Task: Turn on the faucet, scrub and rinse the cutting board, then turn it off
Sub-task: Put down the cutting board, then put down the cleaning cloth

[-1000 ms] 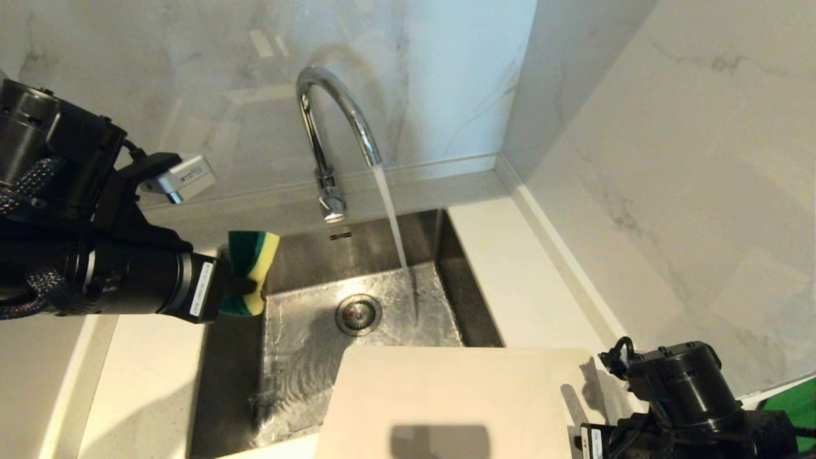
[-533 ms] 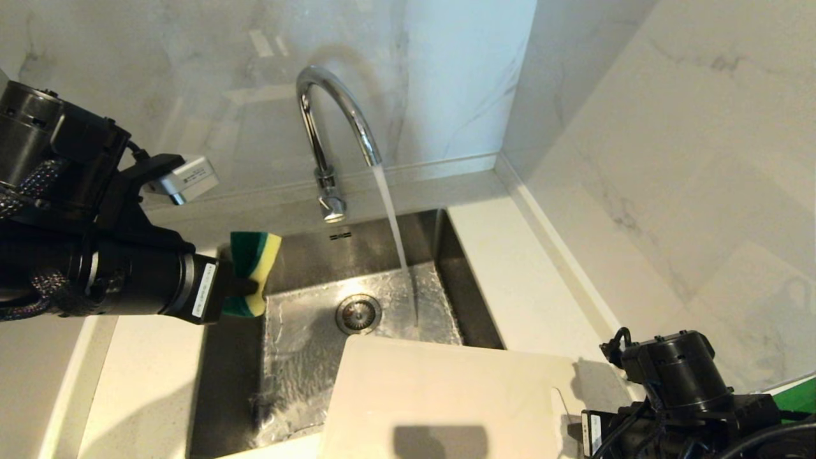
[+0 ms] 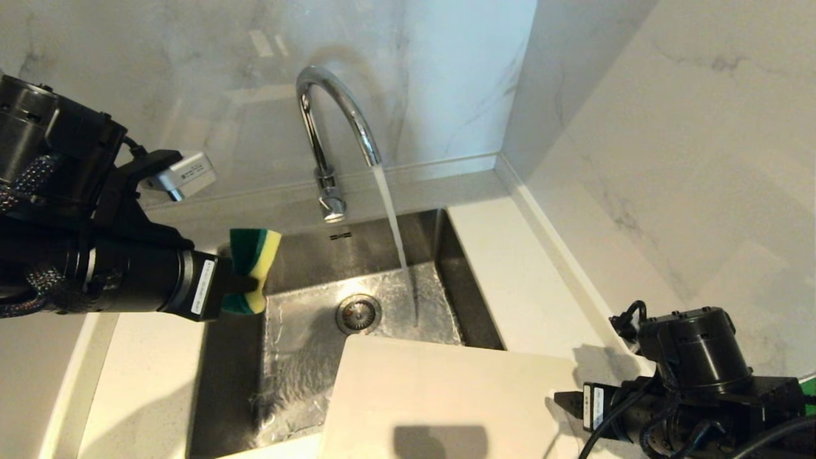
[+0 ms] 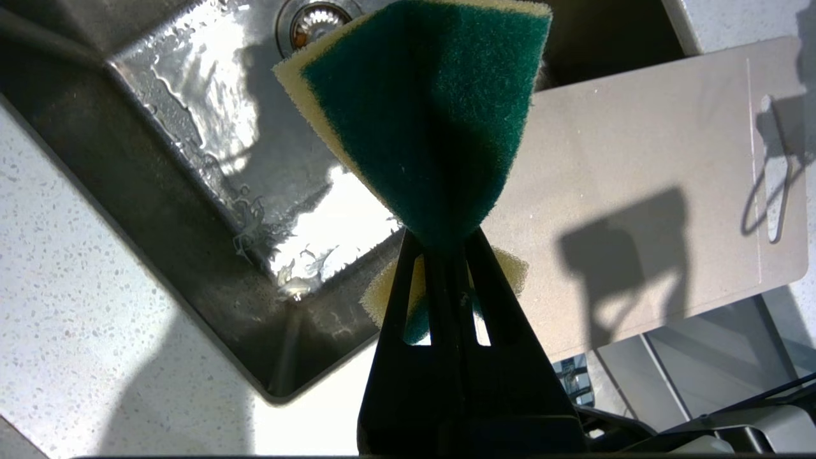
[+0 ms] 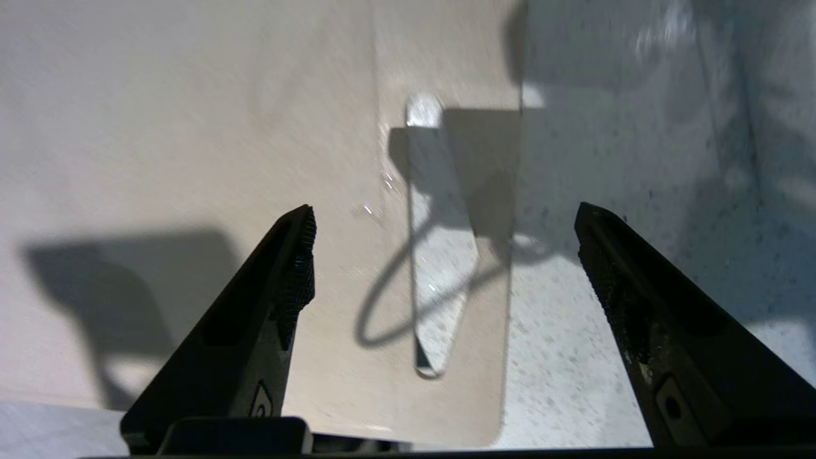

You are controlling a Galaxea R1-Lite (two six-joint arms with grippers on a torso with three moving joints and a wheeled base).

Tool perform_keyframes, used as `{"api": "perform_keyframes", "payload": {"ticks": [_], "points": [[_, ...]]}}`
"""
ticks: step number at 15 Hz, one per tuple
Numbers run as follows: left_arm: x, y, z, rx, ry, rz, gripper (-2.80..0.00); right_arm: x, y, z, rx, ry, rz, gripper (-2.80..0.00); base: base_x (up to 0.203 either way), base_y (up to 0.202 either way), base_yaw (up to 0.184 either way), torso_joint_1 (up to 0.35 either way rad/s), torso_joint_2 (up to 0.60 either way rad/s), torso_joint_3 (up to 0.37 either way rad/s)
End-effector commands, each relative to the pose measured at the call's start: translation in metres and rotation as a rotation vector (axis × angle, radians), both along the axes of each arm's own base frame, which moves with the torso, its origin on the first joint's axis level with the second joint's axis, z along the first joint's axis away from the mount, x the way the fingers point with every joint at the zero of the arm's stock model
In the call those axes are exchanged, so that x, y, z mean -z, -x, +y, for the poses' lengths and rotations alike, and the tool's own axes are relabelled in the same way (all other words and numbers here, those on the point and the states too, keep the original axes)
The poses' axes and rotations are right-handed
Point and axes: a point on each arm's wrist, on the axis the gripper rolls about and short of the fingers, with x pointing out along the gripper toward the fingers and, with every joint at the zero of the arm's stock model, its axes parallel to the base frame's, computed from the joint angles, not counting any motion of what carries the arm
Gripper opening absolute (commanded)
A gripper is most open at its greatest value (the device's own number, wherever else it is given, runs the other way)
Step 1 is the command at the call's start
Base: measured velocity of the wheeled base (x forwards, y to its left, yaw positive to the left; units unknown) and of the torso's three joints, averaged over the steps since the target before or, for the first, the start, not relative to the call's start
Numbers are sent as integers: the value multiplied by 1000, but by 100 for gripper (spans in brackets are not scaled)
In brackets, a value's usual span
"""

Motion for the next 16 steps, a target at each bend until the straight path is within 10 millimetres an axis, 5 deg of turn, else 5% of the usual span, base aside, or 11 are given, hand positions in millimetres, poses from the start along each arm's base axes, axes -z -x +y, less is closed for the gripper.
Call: {"api": "perform_keyframes", "payload": {"ticks": [1,7,16], "points": [[-2,0,0,-2,5,-5,-280,-17,0,1,28,-59,-66,-280,0,0,0,0,0,0],[-2,0,0,-3,7,-6,-280,-42,23,-5,14,-74,-15,-280,0,0,0,0,0,0],[-5,3,3,-22,0,-23,-280,-152,99,-27,-8,-130,-89,-280,0,0,0,0,0,0]]}}
